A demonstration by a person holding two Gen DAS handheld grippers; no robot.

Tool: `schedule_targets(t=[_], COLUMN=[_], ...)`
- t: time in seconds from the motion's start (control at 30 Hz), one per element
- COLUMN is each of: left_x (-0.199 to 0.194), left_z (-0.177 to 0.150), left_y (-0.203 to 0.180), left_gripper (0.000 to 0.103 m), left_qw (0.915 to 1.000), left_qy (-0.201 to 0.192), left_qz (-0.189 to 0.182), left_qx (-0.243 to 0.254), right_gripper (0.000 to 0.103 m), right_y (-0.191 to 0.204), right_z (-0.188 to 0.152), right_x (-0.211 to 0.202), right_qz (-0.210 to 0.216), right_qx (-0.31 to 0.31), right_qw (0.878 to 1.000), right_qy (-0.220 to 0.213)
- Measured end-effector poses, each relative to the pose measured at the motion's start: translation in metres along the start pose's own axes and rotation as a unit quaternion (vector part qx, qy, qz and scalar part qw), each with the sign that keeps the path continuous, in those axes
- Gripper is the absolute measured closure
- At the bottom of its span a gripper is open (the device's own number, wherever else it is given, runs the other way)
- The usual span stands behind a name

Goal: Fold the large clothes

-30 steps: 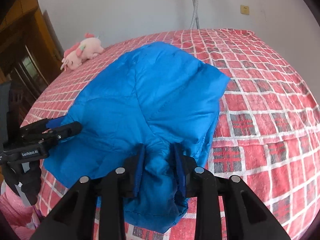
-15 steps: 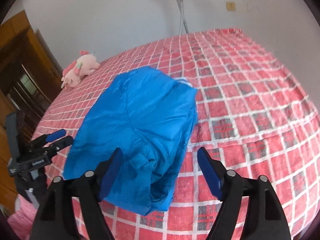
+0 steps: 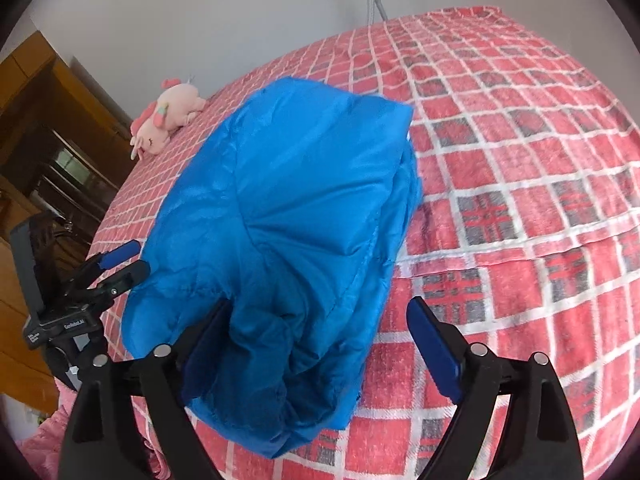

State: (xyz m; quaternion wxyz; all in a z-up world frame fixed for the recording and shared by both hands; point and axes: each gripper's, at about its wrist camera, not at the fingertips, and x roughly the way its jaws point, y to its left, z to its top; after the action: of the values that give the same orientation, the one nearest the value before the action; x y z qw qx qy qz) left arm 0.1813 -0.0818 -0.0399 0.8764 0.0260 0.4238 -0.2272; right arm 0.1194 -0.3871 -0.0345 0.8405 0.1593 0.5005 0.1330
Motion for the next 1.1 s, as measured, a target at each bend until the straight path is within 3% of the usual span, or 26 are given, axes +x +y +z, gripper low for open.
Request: schedule_targets(t=[0.23,0.5,0.6,0.67,0.8,0.93,1.1], left_x=[0.017,0.044,0.043,0.039,0.030,0.020,0.004], left_z=[0.004,0.007,0.005,0.005,0.003,0.004,0.007], left_y=[0.002,0.011,0.008,0.007,0.007,0.008,0.014], left_gripper=[0.007,0.007,0.014,0.025,0.036,0.045,0.048], left_qw=[0.9992,0.9925,0.9933,0.9936,0.9937,0.9930,0.9931], left_qy=[0.016,0.047,0.037,0.030,0.012,-0.010,-0.042], left_qz=[-0.036,-0.106,-0.103,-0.103,-0.104,-0.109,-0.100], left_qx=[0.000,-0.040,-0.037,-0.037,-0.040,-0.043,-0.046], right_gripper=[0.010,0.010,0.025,0.032,0.044,0.049,0.051], right_y=[-0.013,-0.015,-0.014,-0.011,-0.002,0.008,0.029], right_z=[0.003,0.009,0.010,0.009,0.009,0.012,0.027], right_x=[0.024,0.044,0.048,0.045,0.035,0.026,0.018], right_qz=[0.045,0.071,0.100,0.096,0.093,0.096,0.106], right_qx=[0.027,0.031,0.032,0.024,0.003,-0.017,-0.052], right_qw=[0.998,0.996,0.994,0.995,0.996,0.995,0.992], right_qy=[0.024,0.038,0.038,0.032,0.007,-0.016,-0.045])
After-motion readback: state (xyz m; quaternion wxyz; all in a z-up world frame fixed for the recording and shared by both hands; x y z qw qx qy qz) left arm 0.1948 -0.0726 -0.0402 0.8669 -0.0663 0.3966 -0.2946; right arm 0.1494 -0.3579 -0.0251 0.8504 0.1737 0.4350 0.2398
